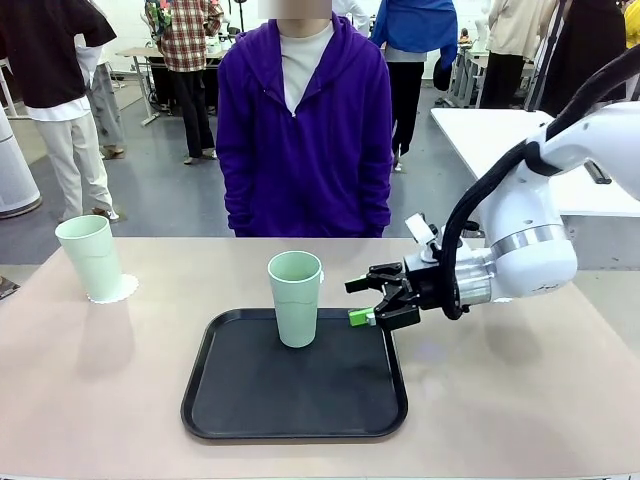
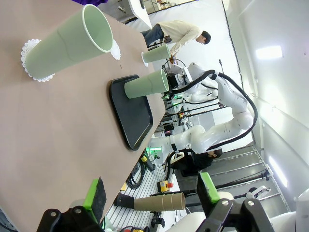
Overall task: Place coasters on the table and set cups on them.
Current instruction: Take one Reusable plastic cup from the Flat Tray and place it on a coaster set by the human.
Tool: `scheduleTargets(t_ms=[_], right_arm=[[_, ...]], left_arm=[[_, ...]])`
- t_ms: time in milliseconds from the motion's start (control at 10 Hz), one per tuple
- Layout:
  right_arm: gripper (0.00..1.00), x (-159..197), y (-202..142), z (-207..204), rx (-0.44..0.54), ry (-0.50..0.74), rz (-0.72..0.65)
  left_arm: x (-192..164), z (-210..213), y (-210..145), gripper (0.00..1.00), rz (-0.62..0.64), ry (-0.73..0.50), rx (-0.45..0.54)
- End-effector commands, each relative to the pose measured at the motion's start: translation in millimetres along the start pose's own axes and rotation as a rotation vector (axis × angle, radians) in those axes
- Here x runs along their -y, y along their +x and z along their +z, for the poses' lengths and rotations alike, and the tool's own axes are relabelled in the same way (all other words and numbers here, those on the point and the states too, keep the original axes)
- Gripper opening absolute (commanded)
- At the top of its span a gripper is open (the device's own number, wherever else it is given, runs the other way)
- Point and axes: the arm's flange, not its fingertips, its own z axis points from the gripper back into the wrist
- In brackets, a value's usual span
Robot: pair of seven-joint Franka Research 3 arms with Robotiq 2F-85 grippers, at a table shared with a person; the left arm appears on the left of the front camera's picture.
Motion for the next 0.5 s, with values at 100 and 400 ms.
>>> scheduleTargets(t_ms=[100, 400], right_arm=[[1.00, 23, -16, -22, 0.011, 0.000, 0.055], [1.00, 36, -21, -26, 0.003, -0.076, 0.036]], left_arm=[[2, 1, 0, 1.00, 0.004, 0.011, 0.000], [2, 1, 0, 1.00, 0.004, 0.011, 0.000]])
